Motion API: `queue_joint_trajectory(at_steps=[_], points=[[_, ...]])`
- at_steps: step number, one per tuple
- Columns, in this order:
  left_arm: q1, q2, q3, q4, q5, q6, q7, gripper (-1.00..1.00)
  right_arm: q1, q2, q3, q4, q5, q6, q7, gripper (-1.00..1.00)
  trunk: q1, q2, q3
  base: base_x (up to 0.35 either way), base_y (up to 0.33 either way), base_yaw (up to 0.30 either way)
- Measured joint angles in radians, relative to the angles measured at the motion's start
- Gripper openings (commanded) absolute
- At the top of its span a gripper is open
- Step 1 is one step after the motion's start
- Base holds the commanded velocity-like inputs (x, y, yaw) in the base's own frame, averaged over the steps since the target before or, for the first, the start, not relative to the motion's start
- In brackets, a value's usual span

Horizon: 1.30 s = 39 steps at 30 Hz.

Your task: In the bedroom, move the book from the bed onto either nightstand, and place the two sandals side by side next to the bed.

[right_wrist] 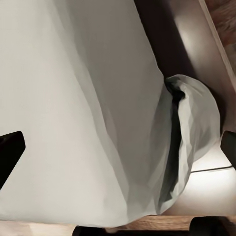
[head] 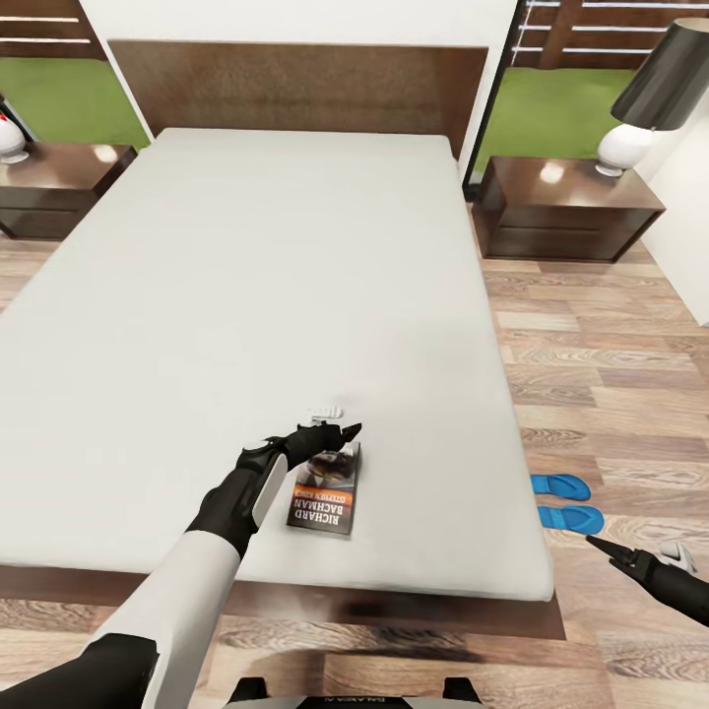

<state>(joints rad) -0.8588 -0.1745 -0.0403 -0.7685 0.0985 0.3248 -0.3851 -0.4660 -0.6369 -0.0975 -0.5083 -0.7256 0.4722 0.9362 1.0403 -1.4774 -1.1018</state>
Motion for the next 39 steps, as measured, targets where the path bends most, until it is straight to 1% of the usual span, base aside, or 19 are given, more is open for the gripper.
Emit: queue_joint_trajectory(at_steps=[7,15,22,37,39], points=[[0.000,0.000,0.000,0.000,0.000,0.000,0.000,1.00,0.000,0.000,0.000,0.000,0.000,0.000,-0.001,1.00,0.027,-0.049,-0.022,0.000,0.000,0.000],[0.000,0.000,-0.001,0.000,0.000,0.000,0.000,1.00,0.000,0.000,0.000,0.000,0.000,0.000,-0.001,1.00,0.027,-0.049,-0.022,0.000,0.000,0.000],[0.000,0.000,0.000,0.001,0.000,0.000,0.000,1.00,0.000,0.000,0.000,0.000,0.000,0.000,-0.001,1.00,0.054,-0.098,-0.044,0.000,0.000,0.000],[0.000,0.000,0.000,0.001,0.000,0.000,0.000,1.00,0.000,0.000,0.000,0.000,0.000,0.000,-0.001,1.00,0.054,-0.098,-0.044,0.000,0.000,0.000],[0.000,0.000,0.000,-0.004,0.012,0.002,-0.003,1.00,0.000,0.000,0.000,0.000,0.000,0.000,-0.001,1.00,0.061,-0.112,-0.050,0.000,0.000,0.000]])
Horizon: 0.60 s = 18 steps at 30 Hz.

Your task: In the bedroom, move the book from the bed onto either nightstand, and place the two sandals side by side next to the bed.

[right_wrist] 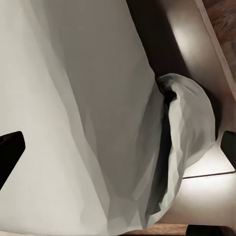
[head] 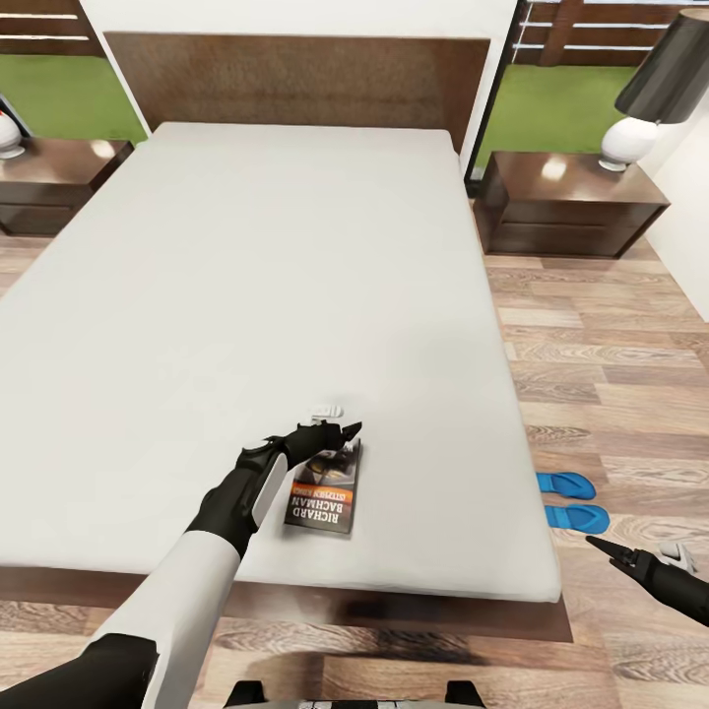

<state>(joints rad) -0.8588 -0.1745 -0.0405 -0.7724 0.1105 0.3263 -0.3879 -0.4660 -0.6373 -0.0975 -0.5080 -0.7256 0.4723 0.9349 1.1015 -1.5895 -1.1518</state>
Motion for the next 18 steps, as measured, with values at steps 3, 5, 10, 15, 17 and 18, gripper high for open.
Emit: queue_joint_trajectory(at_steps=[3,5,10,15,17,18], points=[[0.001,0.000,-0.001,-0.008,-0.002,-0.001,0.000,1.00,0.000,0.000,0.000,0.000,0.000,0.000,0.000,1.00,0.008,-0.014,-0.006,0.000,0.000,0.000],[0.001,0.000,0.000,-0.008,-0.001,0.000,0.001,1.00,0.000,0.000,0.000,0.000,0.000,0.000,0.000,1.00,0.008,-0.014,-0.006,0.000,0.000,0.000],[0.001,0.000,0.001,-0.008,-0.003,0.000,0.001,1.00,0.000,0.000,0.000,0.000,0.000,0.000,0.000,1.00,0.008,-0.014,-0.006,0.000,0.000,0.000],[0.001,0.000,0.000,-0.006,-0.002,0.000,0.002,1.00,0.000,0.000,0.000,0.000,0.000,0.000,0.000,1.00,0.008,-0.014,-0.006,0.000,0.000,0.000],[0.001,0.000,0.000,-0.005,-0.003,-0.001,0.001,1.00,0.000,0.000,0.000,0.000,0.000,0.000,0.000,1.00,0.008,-0.014,-0.006,0.000,0.000,0.000],[0.001,0.000,0.001,-0.004,-0.003,-0.001,0.001,1.00,0.000,0.000,0.000,0.000,0.000,0.000,0.000,1.00,0.008,-0.014,-0.006,0.000,0.000,0.000]])
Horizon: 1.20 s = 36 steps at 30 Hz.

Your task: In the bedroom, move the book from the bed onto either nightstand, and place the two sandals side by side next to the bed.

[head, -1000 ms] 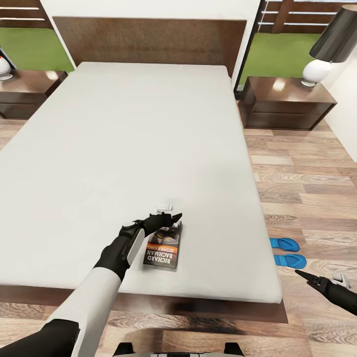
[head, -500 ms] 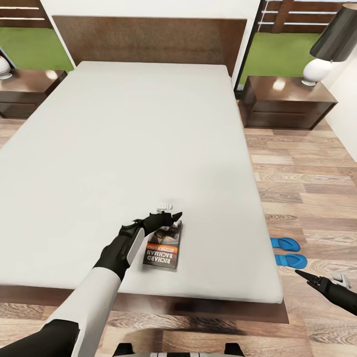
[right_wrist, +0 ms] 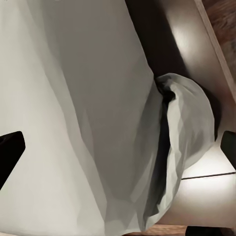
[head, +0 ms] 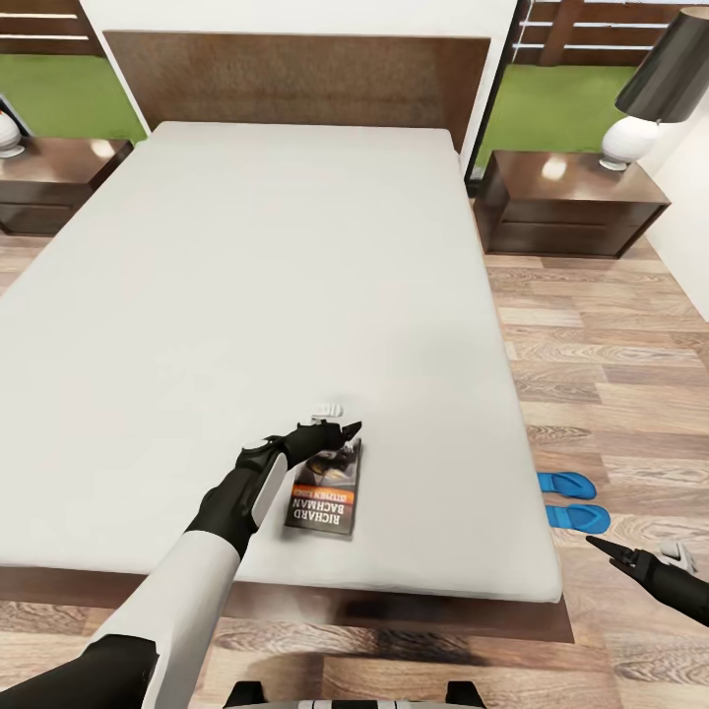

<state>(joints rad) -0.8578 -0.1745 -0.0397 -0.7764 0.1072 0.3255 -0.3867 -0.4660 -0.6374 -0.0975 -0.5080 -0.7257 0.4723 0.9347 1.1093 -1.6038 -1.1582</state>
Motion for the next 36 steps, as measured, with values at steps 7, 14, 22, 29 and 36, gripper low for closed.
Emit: queue_joint_trajectory(at_steps=[7,14,22,29,36], points=[[0.000,0.000,0.000,0.007,-0.005,-0.004,0.000,1.00,0.000,0.000,0.000,0.000,0.000,0.000,0.001,1.00,0.000,0.000,0.000,-0.136,0.000,0.000],[0.001,0.000,0.000,0.007,-0.005,-0.004,0.000,1.00,0.000,0.000,0.000,0.000,0.000,0.000,0.001,1.00,0.000,0.000,0.000,-0.024,0.000,0.000],[0.001,0.000,0.000,0.008,-0.005,-0.005,0.000,1.00,0.000,0.000,0.000,0.000,0.000,0.000,0.000,1.00,0.000,0.000,0.000,0.000,0.000,0.000],[0.002,0.000,0.000,0.008,-0.004,-0.006,0.000,1.00,0.000,0.000,0.000,0.000,0.000,0.000,0.000,1.00,0.000,0.000,0.000,0.000,0.000,0.000],[0.002,0.000,0.000,0.008,-0.004,-0.006,0.000,1.00,0.000,0.000,0.000,0.000,0.000,0.000,0.000,1.00,0.000,0.000,0.000,0.000,0.000,0.000]])
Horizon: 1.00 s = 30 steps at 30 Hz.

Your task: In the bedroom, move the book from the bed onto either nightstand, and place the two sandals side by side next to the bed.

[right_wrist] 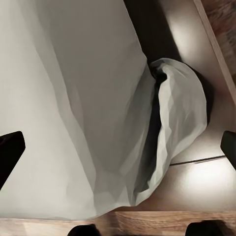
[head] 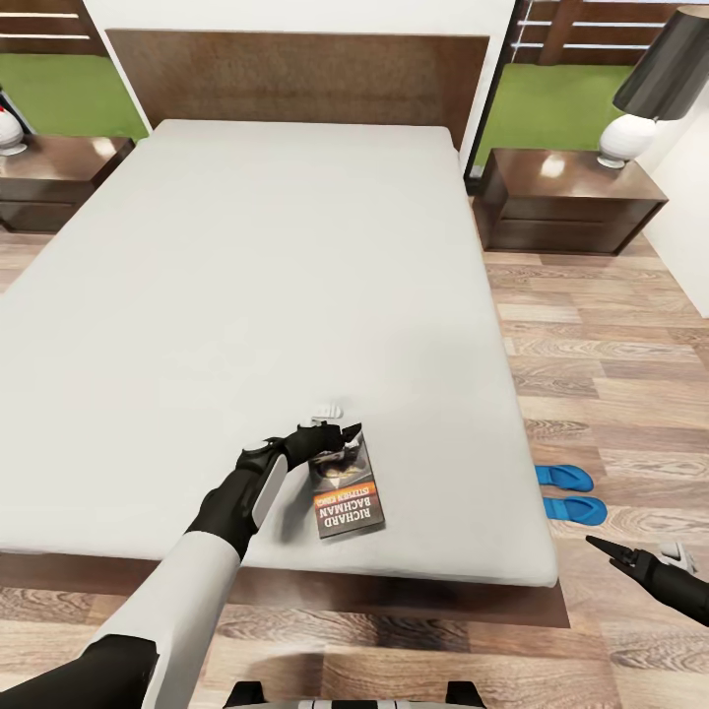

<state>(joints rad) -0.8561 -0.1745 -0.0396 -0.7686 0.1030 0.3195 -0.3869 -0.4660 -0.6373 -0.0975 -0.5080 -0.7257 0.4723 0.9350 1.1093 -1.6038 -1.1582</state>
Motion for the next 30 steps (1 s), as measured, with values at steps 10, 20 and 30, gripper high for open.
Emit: queue_joint_trajectory(at_steps=[10,20,30], points=[[0.000,0.000,-0.001,0.000,0.000,0.000,0.000,1.00,0.000,0.000,0.000,0.000,0.000,0.000,0.000,1.00,0.000,0.000,0.000,-0.031,0.000,0.000],[0.000,0.000,-0.001,0.000,0.000,0.000,0.000,1.00,0.000,0.001,0.000,0.000,0.000,0.000,0.001,1.00,0.000,0.000,0.000,-0.002,0.000,0.000],[0.000,0.000,0.000,0.000,0.001,0.000,0.000,1.00,0.000,0.000,0.000,0.000,0.000,0.000,0.000,1.00,0.000,0.000,0.000,0.000,0.000,0.000]])
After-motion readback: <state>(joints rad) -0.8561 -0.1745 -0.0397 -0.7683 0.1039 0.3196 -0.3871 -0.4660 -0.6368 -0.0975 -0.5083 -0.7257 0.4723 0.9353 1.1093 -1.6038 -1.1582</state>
